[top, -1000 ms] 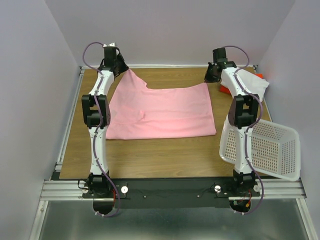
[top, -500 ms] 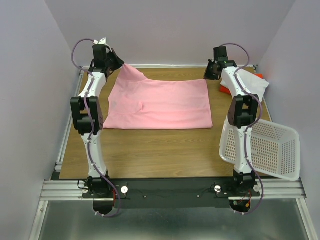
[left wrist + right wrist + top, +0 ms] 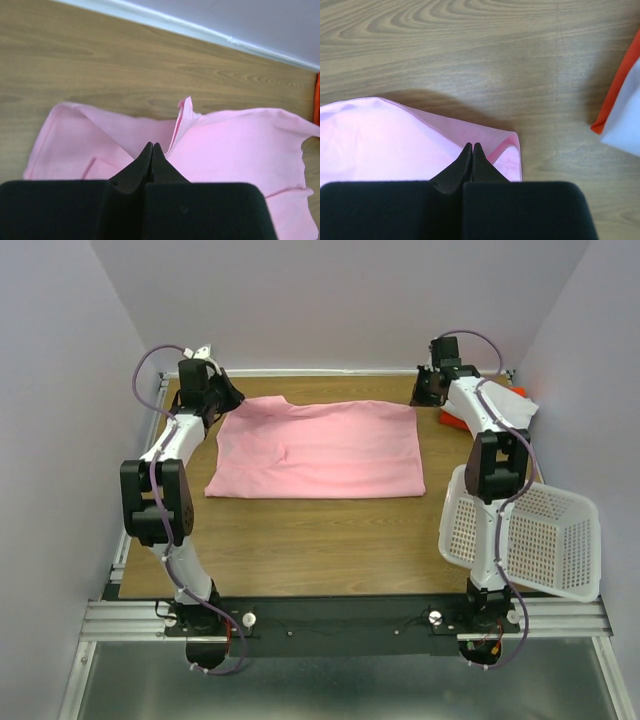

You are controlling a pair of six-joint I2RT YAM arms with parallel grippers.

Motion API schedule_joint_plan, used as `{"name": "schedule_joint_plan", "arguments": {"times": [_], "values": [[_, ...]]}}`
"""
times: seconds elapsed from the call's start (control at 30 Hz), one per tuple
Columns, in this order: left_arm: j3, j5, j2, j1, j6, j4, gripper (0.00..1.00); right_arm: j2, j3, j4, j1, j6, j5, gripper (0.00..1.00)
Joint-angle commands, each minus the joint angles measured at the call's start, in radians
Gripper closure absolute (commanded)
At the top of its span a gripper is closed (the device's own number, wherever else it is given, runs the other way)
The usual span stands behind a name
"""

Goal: Fold and stack the t-shirts
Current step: Fold the tshirt

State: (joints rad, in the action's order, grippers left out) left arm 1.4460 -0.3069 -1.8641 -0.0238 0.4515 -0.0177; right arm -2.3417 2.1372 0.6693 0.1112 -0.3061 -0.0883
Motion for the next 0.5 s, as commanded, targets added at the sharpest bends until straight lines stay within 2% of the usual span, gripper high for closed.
{"name": "schedule_joint_plan", "arguments": {"times": [0.0,0.23,0.47], "values": [[-0.119,0.041,0.091,0.001,-0.019,0.012,1.0,0.093,-0.08,-0.028,-0.005,0.039,-0.018,1.0],[-0.251,0.06,0.172,0.004,-0.011,0.035,1.0,0.186,-0.232,-0.063,-0.004,0.039,-0.028,1.0],[-0.328,0.138,0.261,0.004,0.012,0.019,1.0,0.246,-0.364,-0.091,-0.002,0.039,-0.036,1.0]]}}
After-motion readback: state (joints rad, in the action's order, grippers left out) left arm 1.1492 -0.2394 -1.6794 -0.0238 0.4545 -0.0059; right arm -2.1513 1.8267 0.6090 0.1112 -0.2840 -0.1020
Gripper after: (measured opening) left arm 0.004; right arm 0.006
